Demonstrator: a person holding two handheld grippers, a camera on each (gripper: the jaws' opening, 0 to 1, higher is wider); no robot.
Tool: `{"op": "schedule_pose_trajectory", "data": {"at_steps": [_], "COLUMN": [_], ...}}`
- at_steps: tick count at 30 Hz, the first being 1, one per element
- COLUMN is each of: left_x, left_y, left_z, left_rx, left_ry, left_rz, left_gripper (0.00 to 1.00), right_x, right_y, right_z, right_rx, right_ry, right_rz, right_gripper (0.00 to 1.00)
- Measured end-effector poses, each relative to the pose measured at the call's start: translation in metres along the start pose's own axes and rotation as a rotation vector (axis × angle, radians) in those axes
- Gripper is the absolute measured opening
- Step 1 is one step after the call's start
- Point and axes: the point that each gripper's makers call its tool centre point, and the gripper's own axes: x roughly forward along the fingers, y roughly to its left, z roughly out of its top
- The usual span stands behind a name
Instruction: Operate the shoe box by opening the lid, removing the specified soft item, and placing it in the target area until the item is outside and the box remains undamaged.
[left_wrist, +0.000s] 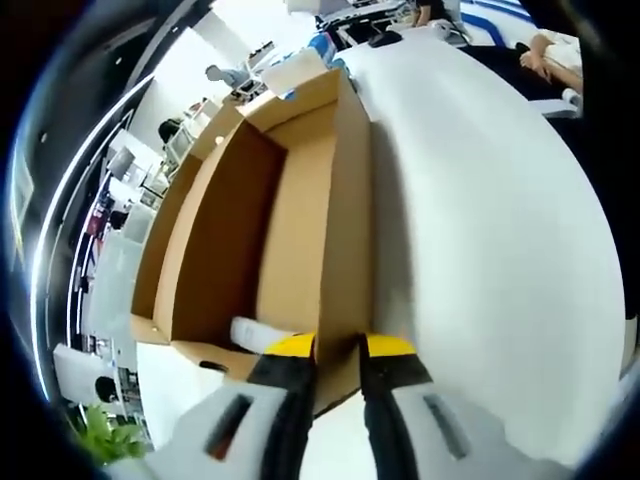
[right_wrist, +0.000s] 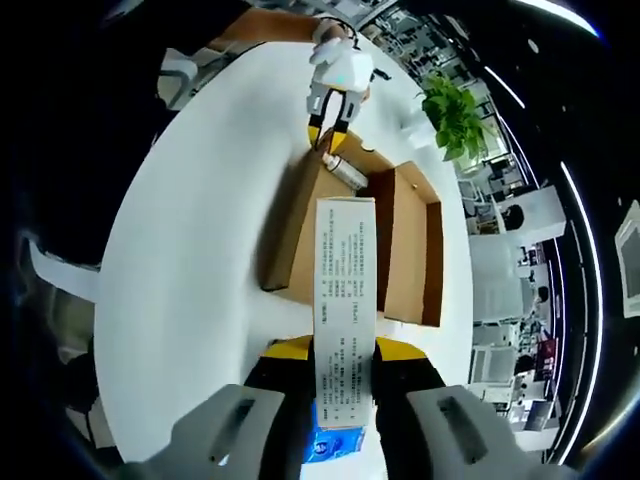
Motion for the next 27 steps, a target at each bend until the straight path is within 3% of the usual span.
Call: {"op": "schedule_pose_trajectory", "data": {"at_steps": [27], "left_x": [0.001], "left_y": [0.002], "left_z": [0.000], "left_rx": [-0.033], "left_ry": [0.017], "left_rz": [0.037], "left_gripper": [0.18], "right_x": [0.003], "right_y": [0.056], "right_z": [-0.033], "right_rx": [0.074], "right_ry": [0.006], "right_rz": [0.028], "right_gripper": [0.20]}}
